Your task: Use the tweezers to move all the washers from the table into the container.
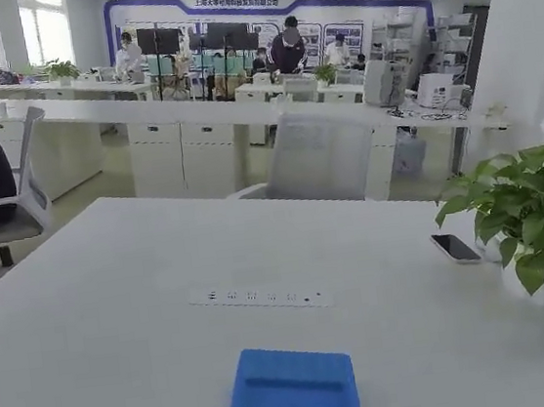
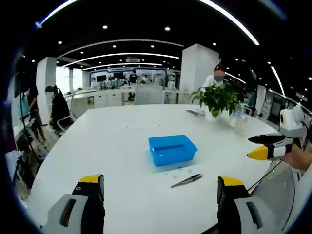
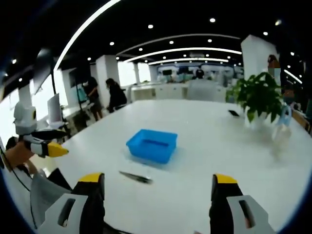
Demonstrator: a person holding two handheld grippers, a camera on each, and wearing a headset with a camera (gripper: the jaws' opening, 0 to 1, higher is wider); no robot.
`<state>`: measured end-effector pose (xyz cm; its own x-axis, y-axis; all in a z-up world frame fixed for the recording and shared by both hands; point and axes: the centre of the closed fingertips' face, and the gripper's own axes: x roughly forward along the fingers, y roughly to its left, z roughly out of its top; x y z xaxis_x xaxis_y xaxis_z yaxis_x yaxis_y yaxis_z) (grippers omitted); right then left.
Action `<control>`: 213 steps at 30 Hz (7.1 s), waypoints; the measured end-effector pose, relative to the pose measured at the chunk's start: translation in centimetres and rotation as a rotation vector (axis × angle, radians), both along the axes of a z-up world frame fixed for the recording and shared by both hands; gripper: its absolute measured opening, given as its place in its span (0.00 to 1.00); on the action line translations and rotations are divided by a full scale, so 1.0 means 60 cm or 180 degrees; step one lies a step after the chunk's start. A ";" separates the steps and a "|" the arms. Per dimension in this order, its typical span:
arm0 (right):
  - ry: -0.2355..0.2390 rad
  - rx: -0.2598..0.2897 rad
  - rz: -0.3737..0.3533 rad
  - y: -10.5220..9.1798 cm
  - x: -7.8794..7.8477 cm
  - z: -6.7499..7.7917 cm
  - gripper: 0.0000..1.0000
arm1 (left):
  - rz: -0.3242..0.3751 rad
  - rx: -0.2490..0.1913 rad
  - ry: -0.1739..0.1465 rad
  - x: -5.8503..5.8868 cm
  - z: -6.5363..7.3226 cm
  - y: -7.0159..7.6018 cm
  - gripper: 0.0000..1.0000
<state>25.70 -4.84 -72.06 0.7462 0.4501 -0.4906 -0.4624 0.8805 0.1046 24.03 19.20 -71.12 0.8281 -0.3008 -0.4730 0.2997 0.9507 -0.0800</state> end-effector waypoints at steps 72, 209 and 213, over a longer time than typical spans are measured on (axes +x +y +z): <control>0.0105 -0.0044 0.0007 0.002 0.012 -0.018 0.79 | -0.0590 0.0262 0.0203 0.030 -0.032 -0.022 0.60; 0.0111 -0.0943 0.2323 0.202 0.000 -0.109 0.00 | -0.0782 0.0371 0.0803 0.067 -0.140 -0.016 0.22; 0.0115 -0.0911 0.2242 0.197 -0.006 -0.106 0.00 | -0.0461 0.0319 0.1016 0.094 -0.162 0.014 0.28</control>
<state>25.31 6.96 -78.44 0.3110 0.6655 -0.6785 -0.9258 0.3736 -0.0578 29.67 20.02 -80.86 0.5862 -0.3433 -0.7339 0.4068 0.9080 -0.0998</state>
